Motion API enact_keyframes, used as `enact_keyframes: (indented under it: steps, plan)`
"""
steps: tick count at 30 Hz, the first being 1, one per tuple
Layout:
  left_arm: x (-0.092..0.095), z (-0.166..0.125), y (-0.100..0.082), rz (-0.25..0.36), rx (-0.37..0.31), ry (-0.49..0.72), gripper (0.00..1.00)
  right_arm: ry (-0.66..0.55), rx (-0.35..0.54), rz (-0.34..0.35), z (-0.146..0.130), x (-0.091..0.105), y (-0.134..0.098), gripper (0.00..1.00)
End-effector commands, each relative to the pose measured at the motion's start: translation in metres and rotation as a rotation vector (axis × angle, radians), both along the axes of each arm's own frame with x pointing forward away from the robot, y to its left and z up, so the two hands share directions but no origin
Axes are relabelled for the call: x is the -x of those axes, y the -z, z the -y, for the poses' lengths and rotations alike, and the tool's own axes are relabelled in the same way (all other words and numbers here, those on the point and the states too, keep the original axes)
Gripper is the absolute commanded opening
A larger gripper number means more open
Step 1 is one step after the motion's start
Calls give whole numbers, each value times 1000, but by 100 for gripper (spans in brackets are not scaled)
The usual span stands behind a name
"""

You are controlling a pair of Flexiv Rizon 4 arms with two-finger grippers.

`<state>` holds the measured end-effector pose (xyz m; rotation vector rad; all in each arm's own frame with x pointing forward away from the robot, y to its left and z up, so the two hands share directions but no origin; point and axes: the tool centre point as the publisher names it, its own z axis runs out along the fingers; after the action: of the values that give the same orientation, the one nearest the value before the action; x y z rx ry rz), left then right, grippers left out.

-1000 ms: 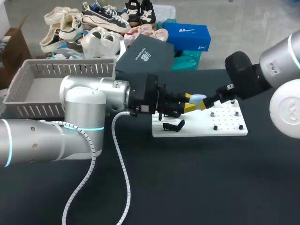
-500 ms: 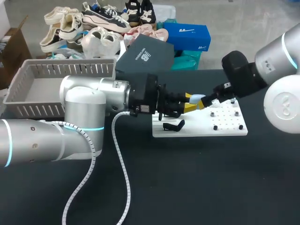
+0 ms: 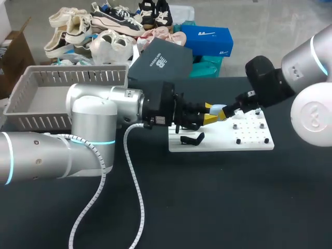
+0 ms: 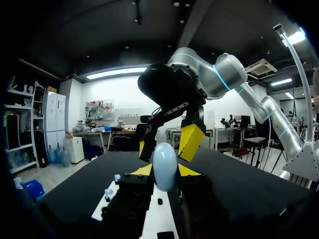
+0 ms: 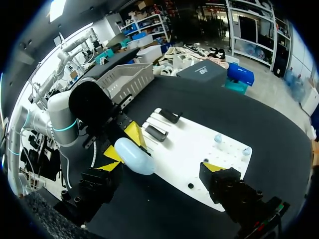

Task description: Pick up each earbud case from the left stands, insert the matching earbuds, close the lid, and place the case in the box.

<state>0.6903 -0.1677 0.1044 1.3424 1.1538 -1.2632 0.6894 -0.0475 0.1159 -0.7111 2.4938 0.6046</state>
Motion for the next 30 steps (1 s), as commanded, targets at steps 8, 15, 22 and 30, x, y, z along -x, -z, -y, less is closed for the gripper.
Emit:
enact_keyframes:
  steps: [8, 15, 22, 30]
  plan:
    - [0, 1, 1, 1, 0, -3, 0, 13, 13, 10, 0, 0, -5, 100]
    - [0, 1, 1, 1, 0, -3, 0, 14, 13, 13, 1, -3, -9, 100]
    - [0, 1, 1, 1, 0, -3, 0, 5, 11, 5, 1, 2, -11, 100]
    - [0, 1, 1, 1, 0, -3, 0, 5, 12, -7, 3, 6, -5, 100]
